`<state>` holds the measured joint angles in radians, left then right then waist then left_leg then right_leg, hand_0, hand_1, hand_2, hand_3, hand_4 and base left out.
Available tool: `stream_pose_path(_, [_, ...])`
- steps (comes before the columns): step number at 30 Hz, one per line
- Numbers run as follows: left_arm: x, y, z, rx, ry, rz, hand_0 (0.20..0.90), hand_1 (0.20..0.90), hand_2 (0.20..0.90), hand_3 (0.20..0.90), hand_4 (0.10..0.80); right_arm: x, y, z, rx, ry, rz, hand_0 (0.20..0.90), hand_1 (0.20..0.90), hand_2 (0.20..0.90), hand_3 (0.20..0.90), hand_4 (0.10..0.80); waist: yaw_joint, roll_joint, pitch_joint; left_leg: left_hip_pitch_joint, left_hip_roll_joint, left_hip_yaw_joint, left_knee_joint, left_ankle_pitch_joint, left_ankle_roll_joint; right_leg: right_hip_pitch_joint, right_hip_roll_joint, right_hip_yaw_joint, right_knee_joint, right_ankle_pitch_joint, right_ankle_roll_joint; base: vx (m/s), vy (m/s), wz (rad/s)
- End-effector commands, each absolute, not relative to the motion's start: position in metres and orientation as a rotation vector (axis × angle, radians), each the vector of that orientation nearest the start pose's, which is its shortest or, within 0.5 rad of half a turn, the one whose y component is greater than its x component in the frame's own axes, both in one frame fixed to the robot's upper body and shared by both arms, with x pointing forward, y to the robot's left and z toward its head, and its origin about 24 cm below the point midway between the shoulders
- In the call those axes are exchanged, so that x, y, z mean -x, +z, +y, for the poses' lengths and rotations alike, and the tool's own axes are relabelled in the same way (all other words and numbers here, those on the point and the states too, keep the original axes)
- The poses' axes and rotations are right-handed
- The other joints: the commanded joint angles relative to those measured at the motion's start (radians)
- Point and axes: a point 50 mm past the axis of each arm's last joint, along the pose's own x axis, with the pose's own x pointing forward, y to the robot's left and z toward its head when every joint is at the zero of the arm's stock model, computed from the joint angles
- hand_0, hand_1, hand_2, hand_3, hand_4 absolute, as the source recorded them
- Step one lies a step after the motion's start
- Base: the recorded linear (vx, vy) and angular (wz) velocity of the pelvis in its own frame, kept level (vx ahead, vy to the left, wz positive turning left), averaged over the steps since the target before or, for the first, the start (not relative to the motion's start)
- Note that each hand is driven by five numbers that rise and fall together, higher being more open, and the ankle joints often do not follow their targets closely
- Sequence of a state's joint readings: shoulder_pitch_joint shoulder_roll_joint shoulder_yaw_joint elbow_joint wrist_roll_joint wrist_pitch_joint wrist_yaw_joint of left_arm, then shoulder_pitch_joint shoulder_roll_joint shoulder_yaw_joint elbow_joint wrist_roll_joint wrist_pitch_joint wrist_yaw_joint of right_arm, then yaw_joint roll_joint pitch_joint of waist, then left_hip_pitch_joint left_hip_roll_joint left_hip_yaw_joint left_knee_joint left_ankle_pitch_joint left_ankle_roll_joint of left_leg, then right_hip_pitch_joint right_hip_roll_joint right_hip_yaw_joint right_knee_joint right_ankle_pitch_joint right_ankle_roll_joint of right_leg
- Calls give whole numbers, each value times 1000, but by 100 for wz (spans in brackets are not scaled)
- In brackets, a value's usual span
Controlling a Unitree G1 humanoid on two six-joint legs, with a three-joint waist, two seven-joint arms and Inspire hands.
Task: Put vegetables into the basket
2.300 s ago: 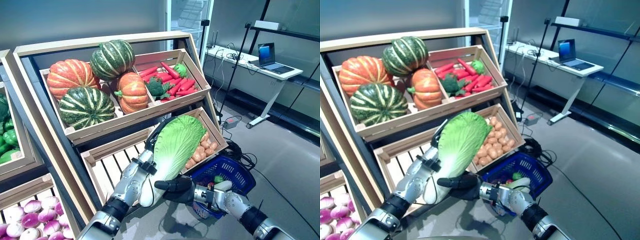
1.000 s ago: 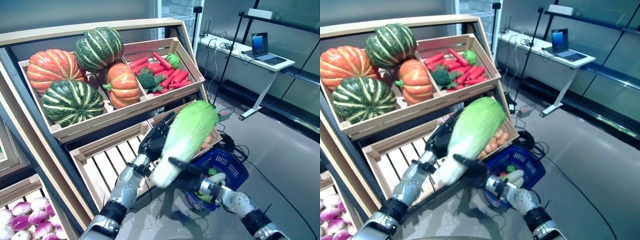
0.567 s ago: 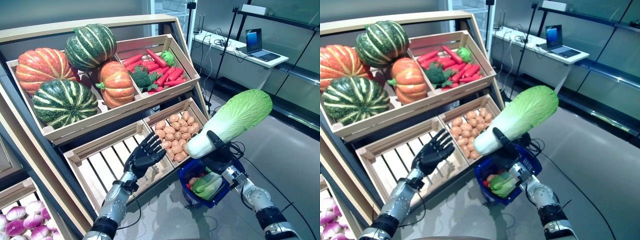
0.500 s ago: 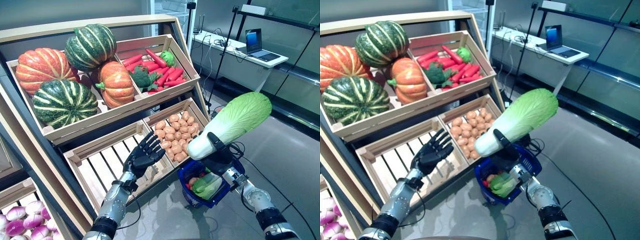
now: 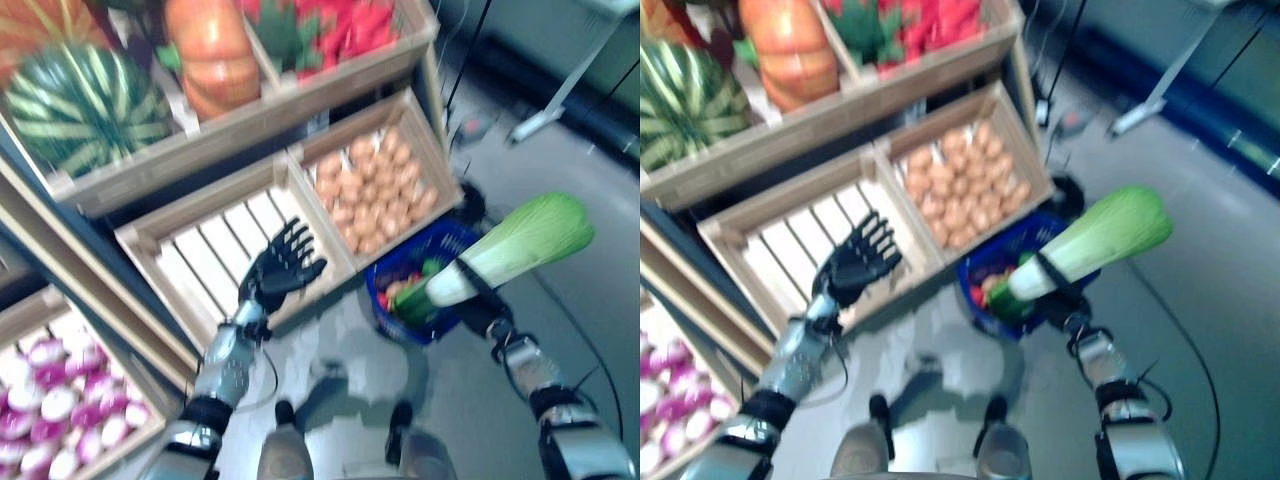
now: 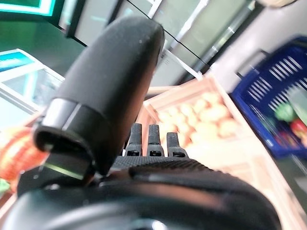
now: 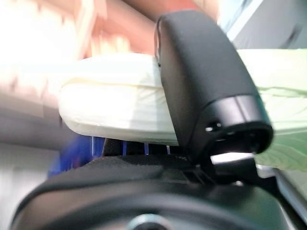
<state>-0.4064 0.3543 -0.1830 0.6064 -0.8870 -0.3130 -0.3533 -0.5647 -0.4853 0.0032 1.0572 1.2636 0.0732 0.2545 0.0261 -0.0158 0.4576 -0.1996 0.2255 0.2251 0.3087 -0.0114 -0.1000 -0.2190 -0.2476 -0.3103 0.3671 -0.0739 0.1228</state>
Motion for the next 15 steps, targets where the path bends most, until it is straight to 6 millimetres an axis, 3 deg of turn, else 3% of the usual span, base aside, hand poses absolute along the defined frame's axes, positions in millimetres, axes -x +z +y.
stream_pose_path(1, [-325, 97, 193, 443, -280, -379, 900, 900, 900, 900, 800, -347, 88, -308, -797, -217, -107, 300, 300, 300, 300, 400, 14, 8, -26, -83, 49, -55, 230, -141, -45, -50, -60, 13, 225, -100, -40, -121, 23, 12])
stream_pose_path(3, [-324, 98, 193, 453, -287, -392, 900, 900, 900, 900, 800, -348, 97, -316, -787, -247, -129, 300, 300, 300, 300, 400, 20, 17, -7, -133, 48, -70, 276, -160, -34, -100, -78, 22, 286, -119, -43, -102, 22, 12])
stream_pose_path(6, [-322, 99, 192, 505, -301, -407, 900, 900, 900, 900, 800, -351, 114, -332, -802, -314, -172, 300, 300, 300, 300, 400, 34, 36, 25, -229, 36, -113, 401, -237, -26, -202, -116, 44, 425, -182, -31, -65, 10, 22])
stream_pose_path(15, [-322, 113, 186, 561, -342, -458, 900, 900, 900, 900, 800, -356, 148, -351, -797, -392, -230, 300, 300, 300, 300, 400, 49, 64, 62, -385, 22, -148, 556, -307, -14, -386, -169, 67, 602, -240, -27, -60, -3, 11])
